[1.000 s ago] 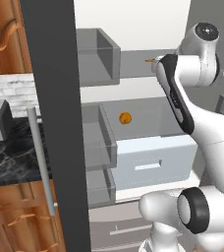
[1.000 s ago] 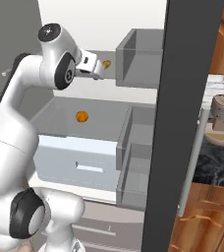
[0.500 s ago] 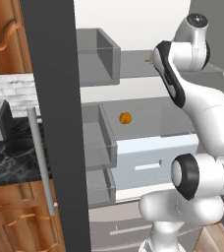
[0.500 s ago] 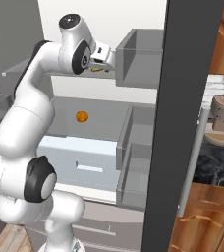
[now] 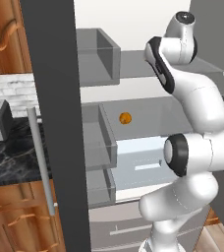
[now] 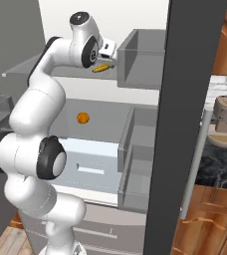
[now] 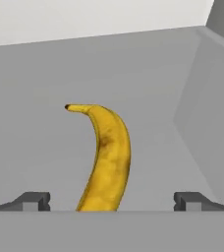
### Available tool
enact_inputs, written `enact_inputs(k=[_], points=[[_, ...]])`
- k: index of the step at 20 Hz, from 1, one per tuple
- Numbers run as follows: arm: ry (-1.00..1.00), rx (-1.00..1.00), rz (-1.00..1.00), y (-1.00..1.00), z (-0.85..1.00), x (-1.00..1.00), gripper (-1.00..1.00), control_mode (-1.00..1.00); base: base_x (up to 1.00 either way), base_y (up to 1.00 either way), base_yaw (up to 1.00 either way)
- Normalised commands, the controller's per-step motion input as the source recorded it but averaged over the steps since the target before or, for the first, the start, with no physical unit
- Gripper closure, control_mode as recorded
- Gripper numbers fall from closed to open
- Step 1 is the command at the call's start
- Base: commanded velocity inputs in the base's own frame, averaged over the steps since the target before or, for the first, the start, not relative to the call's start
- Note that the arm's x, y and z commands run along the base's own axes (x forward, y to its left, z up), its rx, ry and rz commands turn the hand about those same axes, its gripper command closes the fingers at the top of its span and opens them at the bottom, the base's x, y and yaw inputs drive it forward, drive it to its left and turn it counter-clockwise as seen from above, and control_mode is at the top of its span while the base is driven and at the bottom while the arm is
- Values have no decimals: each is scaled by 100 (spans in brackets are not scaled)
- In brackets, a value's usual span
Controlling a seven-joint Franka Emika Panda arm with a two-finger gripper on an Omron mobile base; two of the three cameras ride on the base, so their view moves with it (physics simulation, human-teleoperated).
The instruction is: Retrieve the banana and orange from the fridge and place them into the bowl on the dining table.
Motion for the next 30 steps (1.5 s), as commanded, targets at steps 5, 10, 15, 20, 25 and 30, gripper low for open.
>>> enact_inputs(k=[5, 10, 15, 20, 25, 30], points=[[0, 0, -1, 0, -18, 52, -100, -100, 0, 0, 0], [0, 0, -8, -17, -15, 24, -100, -100, 0, 0, 0], [2, 0, -12, -13, -14, 0, 100, -100, 0, 0, 0], [0, 0, -2, 0, -5, 0, 100, -100, 0, 0, 0], [0, 0, 1, 0, -6, -36, 100, -100, 0, 0, 0], [-2, 0, 10, 0, -6, -100, 100, -100, 0, 0, 0]])
